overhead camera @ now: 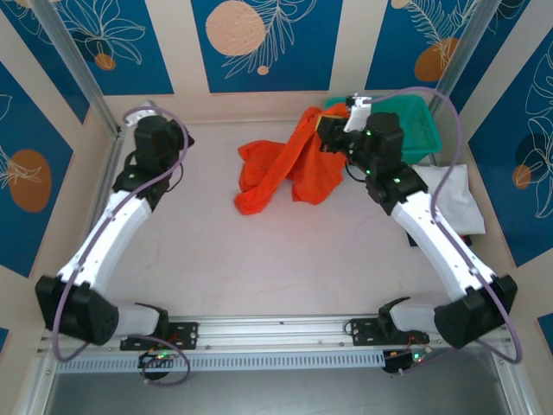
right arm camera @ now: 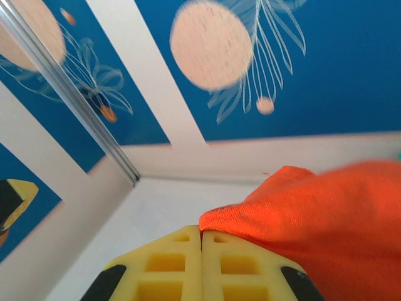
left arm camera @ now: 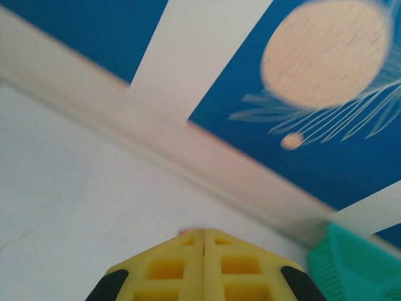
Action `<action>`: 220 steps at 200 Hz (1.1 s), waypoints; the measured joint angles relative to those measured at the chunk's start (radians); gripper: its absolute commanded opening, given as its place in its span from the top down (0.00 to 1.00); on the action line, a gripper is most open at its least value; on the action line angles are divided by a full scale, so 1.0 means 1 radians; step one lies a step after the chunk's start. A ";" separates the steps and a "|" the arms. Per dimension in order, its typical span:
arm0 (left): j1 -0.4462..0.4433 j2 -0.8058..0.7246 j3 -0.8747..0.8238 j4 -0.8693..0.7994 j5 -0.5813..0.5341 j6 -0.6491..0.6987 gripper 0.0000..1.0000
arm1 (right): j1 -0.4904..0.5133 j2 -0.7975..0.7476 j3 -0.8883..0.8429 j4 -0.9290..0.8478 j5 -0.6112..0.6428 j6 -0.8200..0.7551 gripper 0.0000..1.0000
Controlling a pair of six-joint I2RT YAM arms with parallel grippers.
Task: Fold and stack the t-shirts
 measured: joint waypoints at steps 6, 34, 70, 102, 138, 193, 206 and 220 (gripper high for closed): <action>0.001 -0.024 0.002 -0.001 0.000 0.008 0.85 | 0.000 -0.013 0.008 0.000 0.000 -0.009 1.00; 0.001 -0.078 -0.026 -0.003 0.024 0.024 0.47 | -0.025 -0.002 0.023 -0.004 -0.001 -0.022 1.00; -0.047 -0.056 -0.230 -0.002 0.080 -0.010 0.22 | -0.089 0.052 -0.051 -0.034 0.000 0.003 1.00; -0.207 0.028 -0.364 -0.007 0.114 -0.093 0.20 | -0.146 0.070 -0.085 -0.070 0.000 0.027 1.00; -0.364 0.180 -0.378 0.037 0.146 -0.261 0.24 | -0.193 0.067 -0.100 -0.069 0.000 0.052 1.00; -0.406 0.417 -0.370 0.178 0.254 -0.491 0.31 | -0.212 0.061 -0.151 -0.070 -0.004 0.074 1.00; -0.406 0.457 -0.358 0.201 0.275 -0.523 0.35 | -0.212 0.058 -0.158 -0.071 -0.005 0.077 1.00; -0.406 0.494 -0.340 0.230 0.297 -0.558 0.47 | -0.216 0.052 -0.161 -0.071 -0.006 0.078 1.00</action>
